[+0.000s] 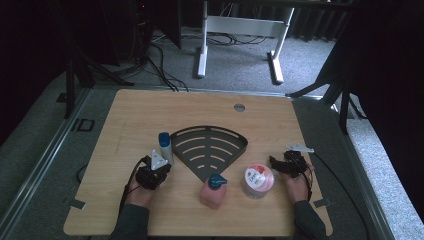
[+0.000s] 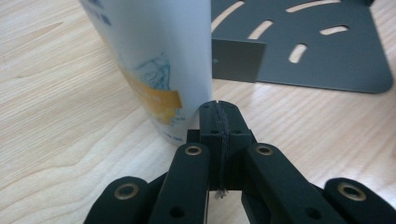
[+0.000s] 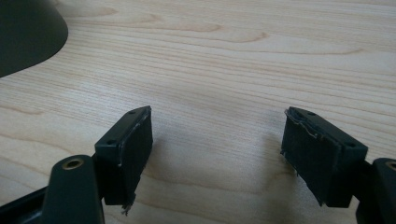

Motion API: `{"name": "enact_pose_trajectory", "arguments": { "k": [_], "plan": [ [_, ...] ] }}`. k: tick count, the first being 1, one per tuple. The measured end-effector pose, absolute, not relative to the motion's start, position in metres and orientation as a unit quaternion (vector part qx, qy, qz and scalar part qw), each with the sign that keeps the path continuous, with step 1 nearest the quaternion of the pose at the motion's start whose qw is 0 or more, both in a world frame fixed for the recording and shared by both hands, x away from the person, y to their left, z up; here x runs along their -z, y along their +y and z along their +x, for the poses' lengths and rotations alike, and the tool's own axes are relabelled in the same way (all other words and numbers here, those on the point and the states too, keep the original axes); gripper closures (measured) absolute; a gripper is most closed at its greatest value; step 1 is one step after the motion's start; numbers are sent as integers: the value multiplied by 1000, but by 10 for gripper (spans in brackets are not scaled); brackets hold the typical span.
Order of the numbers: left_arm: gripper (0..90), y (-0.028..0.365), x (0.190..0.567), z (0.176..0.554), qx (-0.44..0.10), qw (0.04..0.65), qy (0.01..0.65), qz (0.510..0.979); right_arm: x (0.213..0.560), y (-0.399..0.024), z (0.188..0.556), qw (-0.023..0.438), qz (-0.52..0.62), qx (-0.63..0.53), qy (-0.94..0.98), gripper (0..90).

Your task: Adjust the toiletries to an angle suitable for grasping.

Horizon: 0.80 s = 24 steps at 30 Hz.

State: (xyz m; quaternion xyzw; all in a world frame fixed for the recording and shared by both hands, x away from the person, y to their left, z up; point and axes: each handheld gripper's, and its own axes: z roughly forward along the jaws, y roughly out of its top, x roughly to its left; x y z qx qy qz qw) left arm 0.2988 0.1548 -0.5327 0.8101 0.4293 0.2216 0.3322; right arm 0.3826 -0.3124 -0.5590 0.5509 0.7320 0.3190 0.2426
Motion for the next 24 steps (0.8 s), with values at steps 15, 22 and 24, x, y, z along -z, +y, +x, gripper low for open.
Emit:
{"name": "enact_pose_trajectory", "arguments": {
  "k": [15,22,24],
  "plan": [
    [899,171,534,313,-235,323,467,789,559,-312,383,242,551,-319,732,245],
    [898,153,531,312,-227,337,427,808,559,-312,383,242,551,-319,732,245],
    [899,148,532,316,-224,337,426,809,559,-312,383,243,551,-319,732,245]
  ]
}}
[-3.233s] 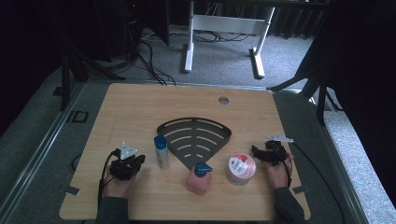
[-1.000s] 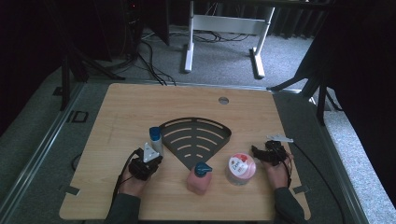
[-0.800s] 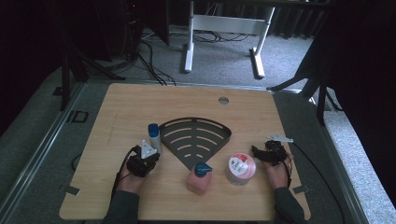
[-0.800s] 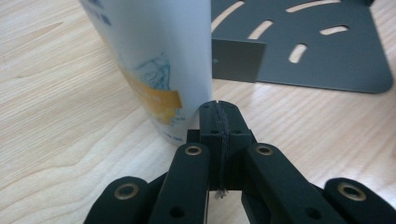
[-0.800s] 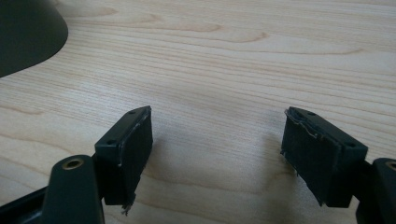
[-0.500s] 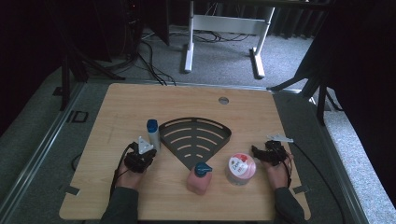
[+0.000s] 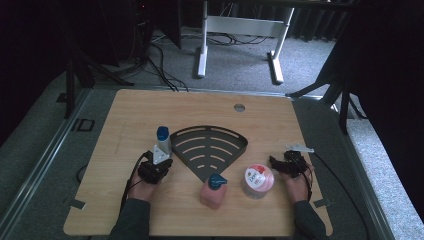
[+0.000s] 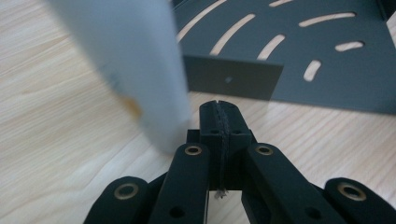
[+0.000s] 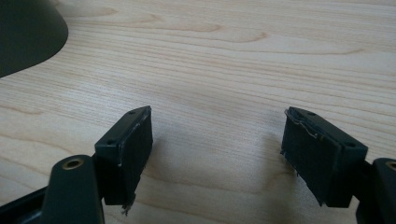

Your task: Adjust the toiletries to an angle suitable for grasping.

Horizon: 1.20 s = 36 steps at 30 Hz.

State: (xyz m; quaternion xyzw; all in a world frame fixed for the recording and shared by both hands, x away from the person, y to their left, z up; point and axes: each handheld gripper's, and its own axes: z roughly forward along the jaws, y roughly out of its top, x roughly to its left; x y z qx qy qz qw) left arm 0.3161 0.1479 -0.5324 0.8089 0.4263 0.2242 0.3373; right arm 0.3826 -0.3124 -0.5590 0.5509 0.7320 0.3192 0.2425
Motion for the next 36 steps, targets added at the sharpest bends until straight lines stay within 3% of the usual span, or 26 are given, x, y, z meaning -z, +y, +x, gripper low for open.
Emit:
{"name": "enact_pose_trajectory", "arguments": {
  "k": [21,36],
  "plan": [
    [899,167,542,334,-234,334,492,769,559,-312,383,241,550,-319,733,238],
    [898,161,546,350,-231,331,493,771,559,-312,383,241,550,-320,733,238]
  ]
}}
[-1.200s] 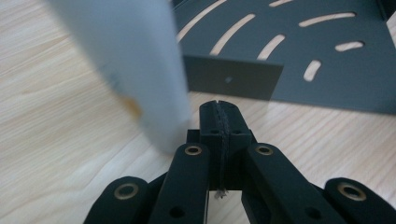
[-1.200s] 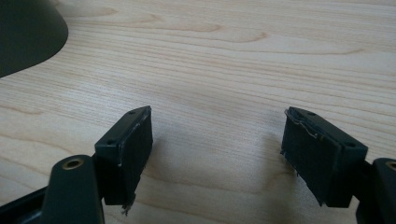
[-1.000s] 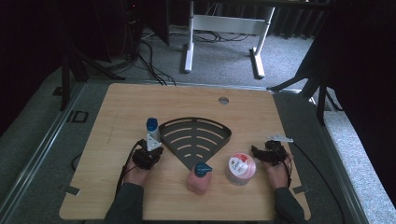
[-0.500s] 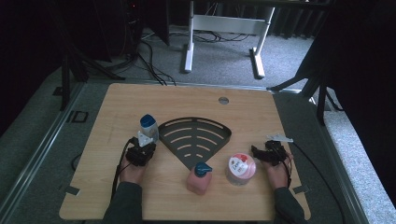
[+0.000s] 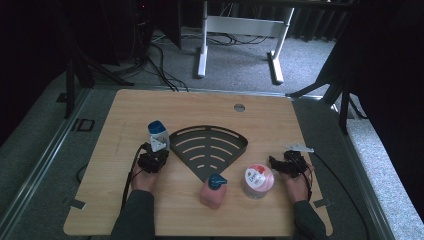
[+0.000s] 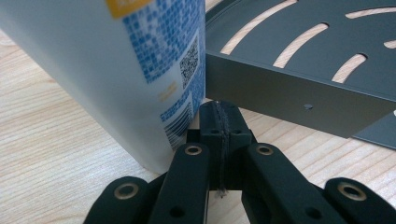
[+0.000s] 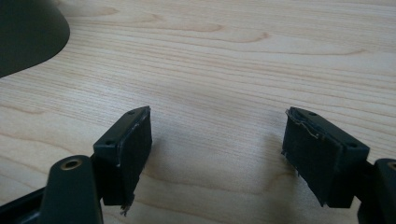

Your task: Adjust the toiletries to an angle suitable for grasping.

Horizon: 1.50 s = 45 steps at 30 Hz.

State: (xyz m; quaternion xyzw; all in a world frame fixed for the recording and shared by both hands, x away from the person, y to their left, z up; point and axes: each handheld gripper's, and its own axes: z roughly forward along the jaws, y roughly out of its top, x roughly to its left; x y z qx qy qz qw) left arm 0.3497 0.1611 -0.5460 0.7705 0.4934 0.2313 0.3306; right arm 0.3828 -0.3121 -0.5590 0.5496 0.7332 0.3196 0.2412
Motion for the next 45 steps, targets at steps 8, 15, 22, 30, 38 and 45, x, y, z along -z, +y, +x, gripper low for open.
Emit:
{"name": "enact_pose_trajectory", "arguments": {
  "k": [8,15,22,30,38,45],
  "plan": [
    [882,155,536,334,-212,361,456,785,559,-312,383,241,549,-320,733,238],
    [788,147,525,314,-180,385,419,802,559,-312,383,241,548,-320,734,238],
    [695,138,512,299,-150,403,385,816,559,-312,383,241,548,-320,735,238],
    [604,126,493,282,-128,423,350,826,559,-312,383,241,548,-320,735,238],
    [560,112,477,270,-110,442,310,835,559,-312,383,241,548,-320,735,238],
    [525,97,470,262,-95,448,275,845,559,-312,383,240,548,-320,734,238]
  ]
}}
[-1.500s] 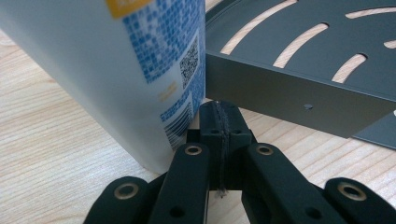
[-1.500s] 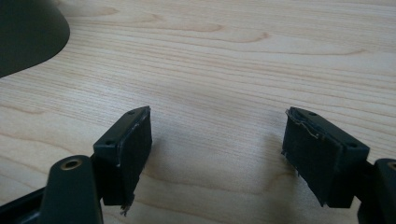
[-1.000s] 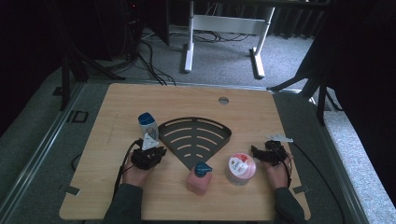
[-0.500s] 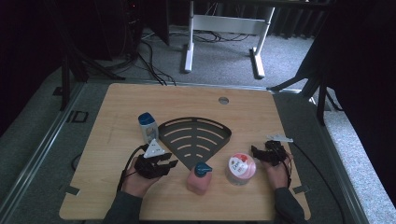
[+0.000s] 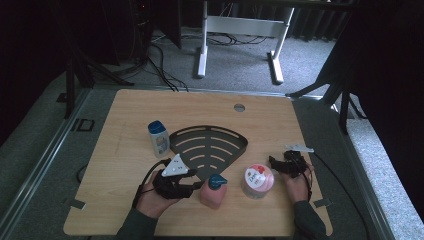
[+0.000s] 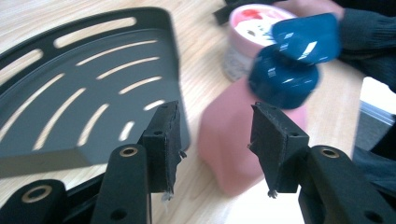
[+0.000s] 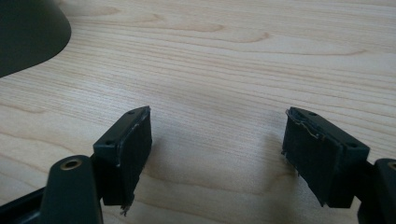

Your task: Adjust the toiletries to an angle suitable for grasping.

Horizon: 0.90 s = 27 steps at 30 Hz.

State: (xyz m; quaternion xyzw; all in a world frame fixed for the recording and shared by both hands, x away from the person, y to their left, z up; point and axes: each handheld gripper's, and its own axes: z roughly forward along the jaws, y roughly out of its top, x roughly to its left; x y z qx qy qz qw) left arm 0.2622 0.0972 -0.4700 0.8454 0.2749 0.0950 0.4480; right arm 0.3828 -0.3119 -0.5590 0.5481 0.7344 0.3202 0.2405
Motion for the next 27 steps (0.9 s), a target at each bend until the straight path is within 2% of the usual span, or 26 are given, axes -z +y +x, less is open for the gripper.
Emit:
{"name": "enact_pose_trajectory", "arguments": {
  "k": [16,27],
  "plan": [
    [463,78,462,259,-77,466,245,847,559,-312,383,241,548,-320,734,237],
    [490,54,464,267,-76,458,225,857,559,-312,383,240,548,-320,734,237]
  ]
}}
